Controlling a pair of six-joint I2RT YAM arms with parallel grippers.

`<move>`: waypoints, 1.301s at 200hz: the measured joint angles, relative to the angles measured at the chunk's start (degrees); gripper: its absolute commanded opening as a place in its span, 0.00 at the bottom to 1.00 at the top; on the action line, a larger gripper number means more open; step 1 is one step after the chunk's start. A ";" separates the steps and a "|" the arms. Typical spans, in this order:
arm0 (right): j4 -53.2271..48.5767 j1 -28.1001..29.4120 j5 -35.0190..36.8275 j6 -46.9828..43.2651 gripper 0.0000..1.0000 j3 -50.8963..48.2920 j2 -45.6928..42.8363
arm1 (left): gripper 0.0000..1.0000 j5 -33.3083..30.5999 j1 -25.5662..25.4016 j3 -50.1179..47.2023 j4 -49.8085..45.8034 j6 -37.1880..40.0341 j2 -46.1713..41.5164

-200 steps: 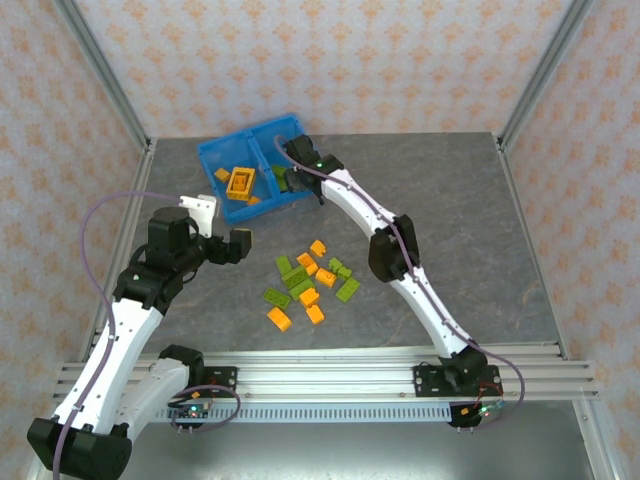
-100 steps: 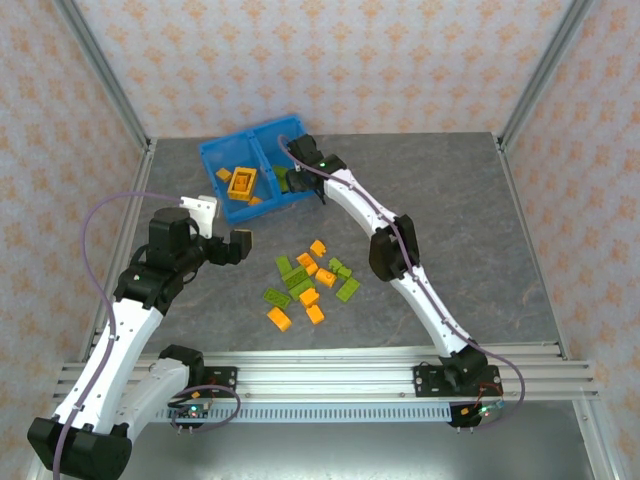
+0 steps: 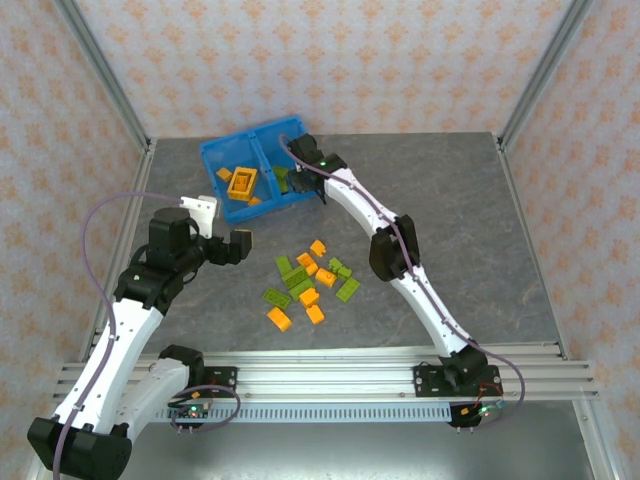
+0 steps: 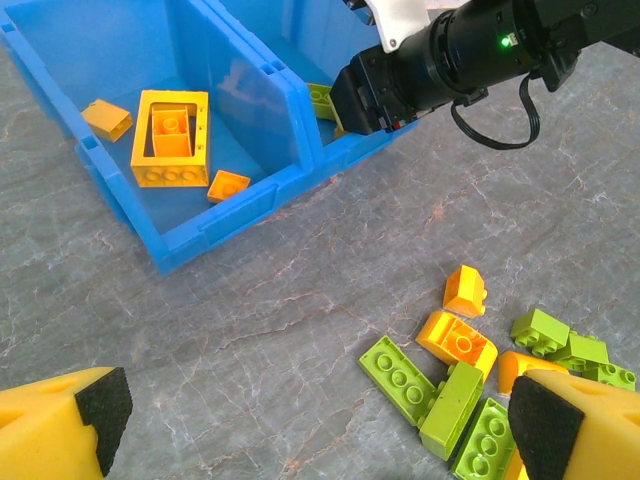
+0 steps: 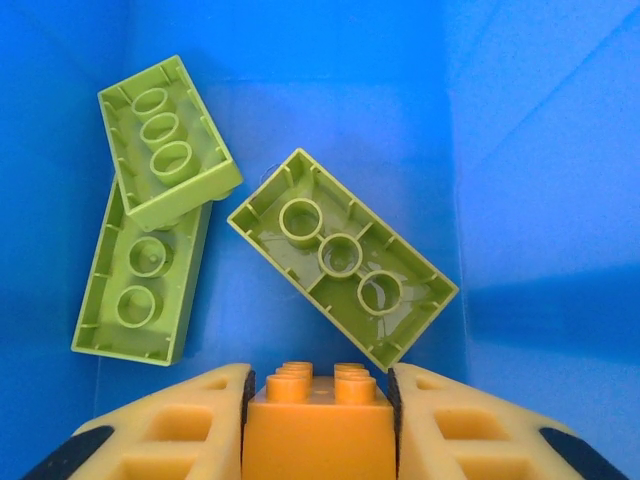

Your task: Sort the legos into containers by color

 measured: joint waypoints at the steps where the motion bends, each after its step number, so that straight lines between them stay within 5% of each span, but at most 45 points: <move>1: -0.04 0.00 0.00 0.04 0.24 -0.04 -0.07 | 1.00 0.00 0.00 0.00 -0.02 0.00 0.00; 57: 2.23 0.98 0.20 3.45 0.24 -8.13 -16.48 | 1.00 -2.34 0.00 -0.20 0.02 -0.52 -2.16; 100: 9.05 7.89 -0.28 7.34 0.24 -8.57 -25.79 | 1.00 -13.94 0.11 -0.48 -0.02 -3.76 -6.05; 161: 16.81 13.90 0.55 9.75 0.29 -0.07 -7.78 | 1.00 -18.47 0.55 -1.44 -0.20 -4.35 -8.81; 198: 18.53 12.74 0.37 10.75 0.48 0.55 2.23 | 1.00 -18.56 0.55 -1.51 -0.26 -4.35 -8.87; 220: 18.29 12.55 -1.14 11.45 0.63 0.70 2.21 | 1.00 -18.49 0.55 -1.51 -0.24 -4.35 -8.87; 260: 15.37 12.59 -2.32 11.63 0.62 -1.86 -6.49 | 0.97 -18.18 0.55 -1.51 -0.24 -5.73 -8.68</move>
